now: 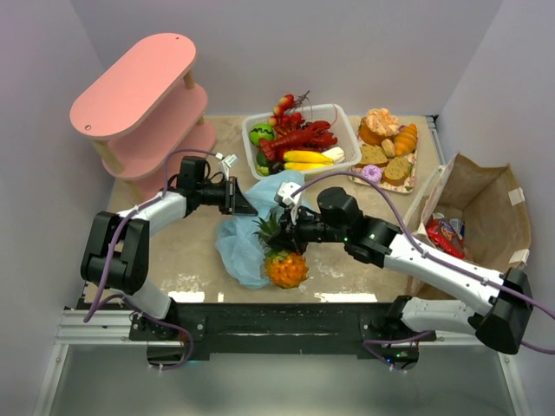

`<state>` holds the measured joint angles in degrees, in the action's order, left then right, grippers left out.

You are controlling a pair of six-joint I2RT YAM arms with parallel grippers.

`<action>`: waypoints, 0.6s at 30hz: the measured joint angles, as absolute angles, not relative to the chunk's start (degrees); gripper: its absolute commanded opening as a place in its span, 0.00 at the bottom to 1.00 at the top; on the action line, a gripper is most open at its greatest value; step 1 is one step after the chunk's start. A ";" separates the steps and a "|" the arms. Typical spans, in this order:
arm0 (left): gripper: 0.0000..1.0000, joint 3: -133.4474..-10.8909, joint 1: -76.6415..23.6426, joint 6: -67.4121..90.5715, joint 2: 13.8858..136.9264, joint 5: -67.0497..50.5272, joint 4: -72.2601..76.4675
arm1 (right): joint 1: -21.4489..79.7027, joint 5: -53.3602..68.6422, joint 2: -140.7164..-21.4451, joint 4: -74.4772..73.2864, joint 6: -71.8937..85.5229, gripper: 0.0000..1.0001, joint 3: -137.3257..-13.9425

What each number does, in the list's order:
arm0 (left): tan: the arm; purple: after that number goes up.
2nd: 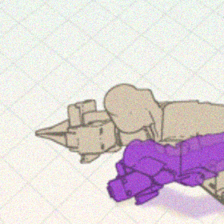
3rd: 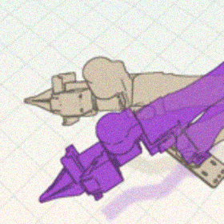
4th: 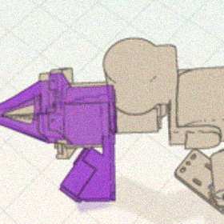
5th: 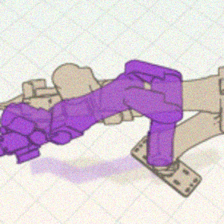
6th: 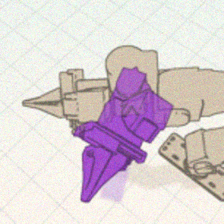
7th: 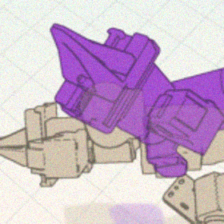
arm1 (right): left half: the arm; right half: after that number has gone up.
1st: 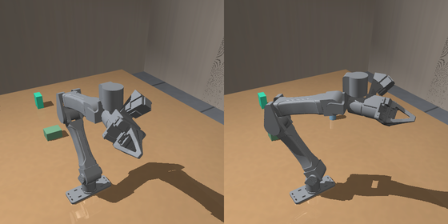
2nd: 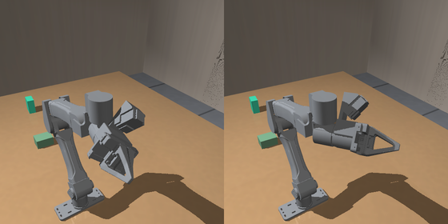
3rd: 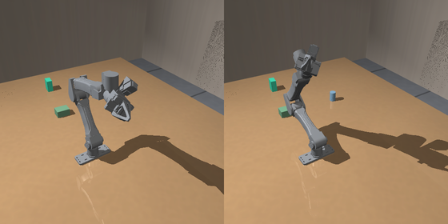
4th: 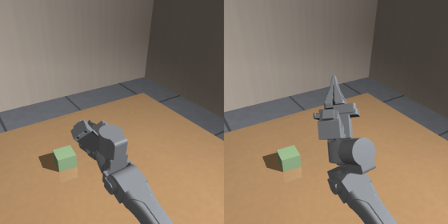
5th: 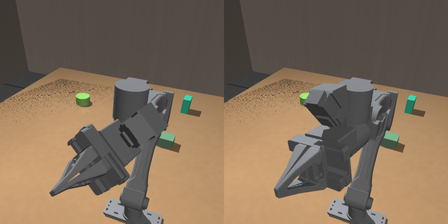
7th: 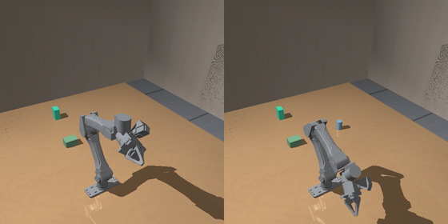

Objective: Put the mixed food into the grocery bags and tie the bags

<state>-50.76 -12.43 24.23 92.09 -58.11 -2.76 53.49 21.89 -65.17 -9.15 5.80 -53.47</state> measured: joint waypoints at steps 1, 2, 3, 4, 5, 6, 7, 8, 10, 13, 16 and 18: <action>0.00 -50.76 -12.43 24.21 92.09 -58.11 -2.76 | 53.49 21.34 -66.08 -9.19 5.91 0.00 -53.47; 0.00 -50.76 -12.43 24.18 92.09 -58.11 -2.76 | 53.49 20.58 -66.87 -9.23 6.00 0.00 -53.45; 0.00 -50.76 -12.43 24.18 92.09 -58.11 -2.76 | 53.49 19.53 -67.96 -9.41 6.04 0.00 -53.45; 0.00 -50.76 -12.43 24.18 92.09 -58.13 -2.76 | 53.49 18.26 -69.08 -9.54 6.11 0.00 -53.45; 0.00 -50.76 -12.43 24.18 92.09 -58.13 -2.76 | 53.49 16.93 -70.19 -9.82 6.15 0.00 -53.45; 0.00 -50.76 -12.43 24.18 92.09 -58.17 -2.76 | 53.47 15.70 -71.31 -10.22 6.20 0.00 -53.47; 0.00 -50.76 -12.43 24.18 92.09 -58.17 -2.74 | 53.45 14.57 -72.42 -10.68 6.26 0.00 -53.52; 0.00 -50.76 -12.43 24.18 92.09 -58.22 -2.74 | 53.30 13.65 -73.34 -11.18 6.33 0.00 -53.67; 0.00 -50.76 -12.45 24.18 92.01 -58.30 -2.74 | 52.93 11.38 -75.81 -12.86 6.81 0.00 -54.54; 0.00 -50.72 -12.51 24.27 91.42 -58.50 -2.70 | 51.24 8.80 -79.02 -14.26 8.51 0.00 -56.53; 0.00 -50.52 -12.97 24.51 90.19 -58.54 -2.04 | 48.38 7.73 -80.16 -14.33 10.66 0.00 -57.60; 0.00 -50.11 -14.09 25.02 88.79 -58.54 -0.95 | 46.00 6.76 -80.27 -14.33 12.27 0.00 -58.19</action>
